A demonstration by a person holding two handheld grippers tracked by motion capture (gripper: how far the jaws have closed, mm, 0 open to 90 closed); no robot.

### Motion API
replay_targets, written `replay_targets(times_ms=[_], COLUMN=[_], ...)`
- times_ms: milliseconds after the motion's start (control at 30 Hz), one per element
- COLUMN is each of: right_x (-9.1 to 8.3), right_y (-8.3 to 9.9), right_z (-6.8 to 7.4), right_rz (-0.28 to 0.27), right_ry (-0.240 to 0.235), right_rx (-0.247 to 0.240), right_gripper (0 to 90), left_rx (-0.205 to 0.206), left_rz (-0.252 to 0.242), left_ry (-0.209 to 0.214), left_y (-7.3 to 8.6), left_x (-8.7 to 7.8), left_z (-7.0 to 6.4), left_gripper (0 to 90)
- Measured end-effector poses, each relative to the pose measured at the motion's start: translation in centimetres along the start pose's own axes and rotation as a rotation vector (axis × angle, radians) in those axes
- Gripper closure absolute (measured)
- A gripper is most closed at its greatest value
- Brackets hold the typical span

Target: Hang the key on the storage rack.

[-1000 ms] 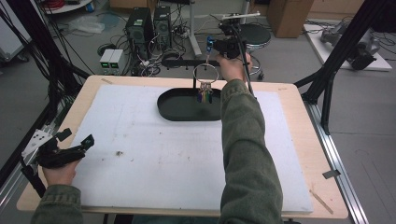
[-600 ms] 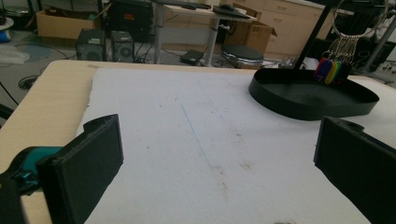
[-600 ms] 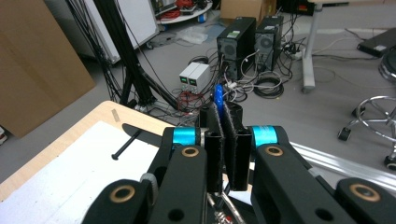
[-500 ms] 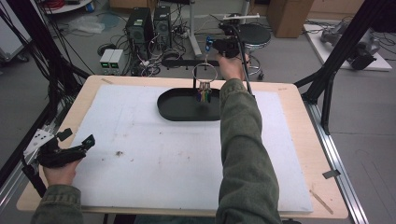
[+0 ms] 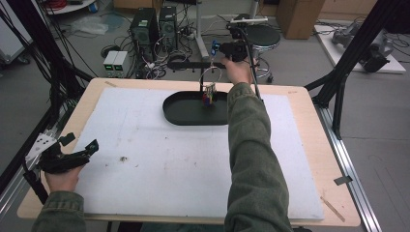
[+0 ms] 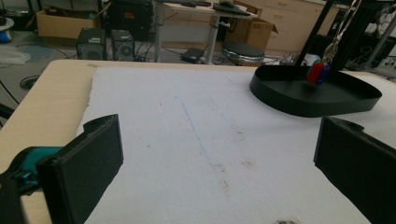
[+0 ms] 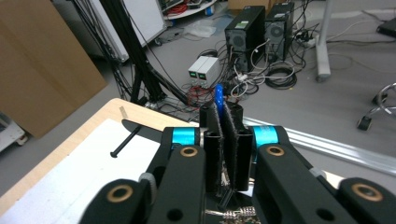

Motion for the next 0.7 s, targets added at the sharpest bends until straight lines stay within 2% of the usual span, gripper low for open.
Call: replay_targets(times_ms=[133,233,333,433,500,533,567,633,700], right_x=[-0.5,-0.9,-1.1,-1.6,-1.9,-2.1,-2.1,-2.4,-2.5], right_y=[-0.2,-0.1,0.0,0.1,0.3,0.6,0.6,1.0,1.4], right_z=[0.0,0.2,0.3,0.8,1.0,1.0,1.0,0.7,0.5], right_rz=[-0.011,0.015,0.030,0.016,0.022,0.034,0.034,0.045,0.066], right_ry=[-0.012,-0.013,-0.010,-0.026,-0.008,0.009,0.009,0.038,0.048], right_rx=[0.033,0.013,0.010,-0.018,-0.044,-0.065,-0.065,-0.067,-0.059], right_gripper=[71.1,65.1,54.9,42.8,35.8,23.3,23.3,10.2,8.3], left_rx=[-0.001,-0.001,0.002,0.000,-0.002,-0.001,0.001,-0.001,-0.002], left_rz=[0.004,0.005,0.006,0.004,0.004,0.004,0.007,0.011,0.008], left_ry=[0.002,0.002,0.007,0.005,0.004,0.005,0.008,0.013,0.011], left_y=[0.0,0.1,0.0,0.0,0.0,0.0,0.0,0.1,0.1], left_x=[0.0,0.0,0.0,-0.1,0.0,0.0,0.0,0.0,0.0], left_z=[0.0,0.0,-0.1,0.0,-0.1,-0.1,-0.2,-0.3,-0.3], left_gripper=[1.8,1.8,1.8,1.8,1.8,1.8,1.8,1.8,1.8])
Point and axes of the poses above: each handheld gripper's, and its own axes: x roughly forward along the jaws, y roughly out of its underside, z roughly to its left, the point moved 7 cm from there along x, roughly forward along the jaws, and after that the axes turned 15 degrees about -z, right-handed, at the moved point
